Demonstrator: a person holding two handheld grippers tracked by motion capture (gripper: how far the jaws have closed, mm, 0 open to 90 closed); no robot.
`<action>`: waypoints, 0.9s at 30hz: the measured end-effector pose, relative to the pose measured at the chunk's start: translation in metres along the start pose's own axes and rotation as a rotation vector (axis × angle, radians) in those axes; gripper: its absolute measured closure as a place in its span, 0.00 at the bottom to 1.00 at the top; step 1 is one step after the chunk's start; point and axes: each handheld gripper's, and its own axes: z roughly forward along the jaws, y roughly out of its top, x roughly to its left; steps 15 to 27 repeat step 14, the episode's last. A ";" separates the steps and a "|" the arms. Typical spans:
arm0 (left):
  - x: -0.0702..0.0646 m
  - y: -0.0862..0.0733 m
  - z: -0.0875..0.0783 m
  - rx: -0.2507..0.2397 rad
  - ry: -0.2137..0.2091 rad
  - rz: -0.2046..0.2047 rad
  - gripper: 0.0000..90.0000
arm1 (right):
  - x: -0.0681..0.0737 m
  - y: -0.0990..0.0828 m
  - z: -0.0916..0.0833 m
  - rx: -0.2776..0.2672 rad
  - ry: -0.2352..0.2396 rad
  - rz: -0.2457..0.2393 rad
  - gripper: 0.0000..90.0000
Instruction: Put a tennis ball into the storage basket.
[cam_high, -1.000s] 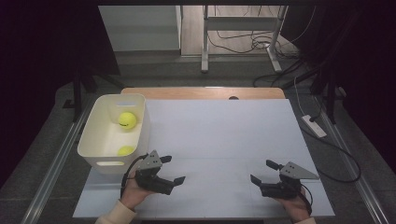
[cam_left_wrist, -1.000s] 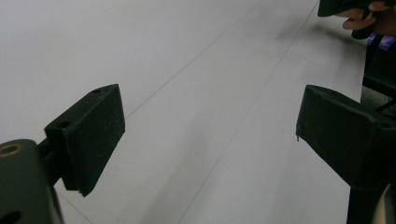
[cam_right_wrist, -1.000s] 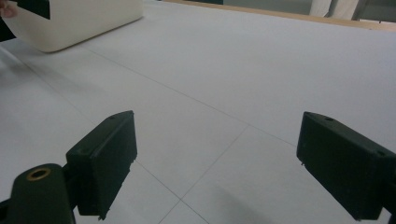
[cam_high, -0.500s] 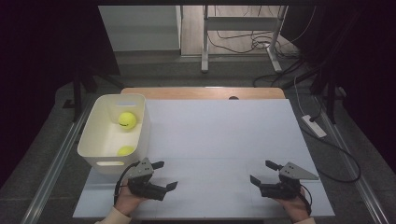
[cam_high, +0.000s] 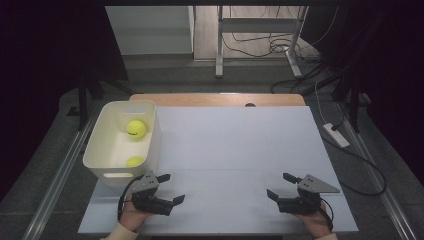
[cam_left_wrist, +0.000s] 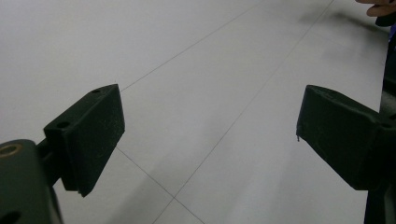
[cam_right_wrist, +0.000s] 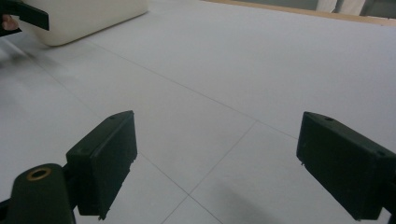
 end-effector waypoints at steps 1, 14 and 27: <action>0.000 0.000 0.000 0.001 0.001 0.001 0.10 | 0.000 0.000 0.000 0.002 0.001 -0.001 0.14; -0.001 0.000 0.002 0.000 -0.003 -0.002 0.09 | 0.000 0.000 -0.002 -0.004 0.016 -0.006 0.13; -0.001 0.000 0.002 0.000 -0.003 -0.002 0.09 | 0.000 0.000 -0.002 -0.004 0.016 -0.006 0.13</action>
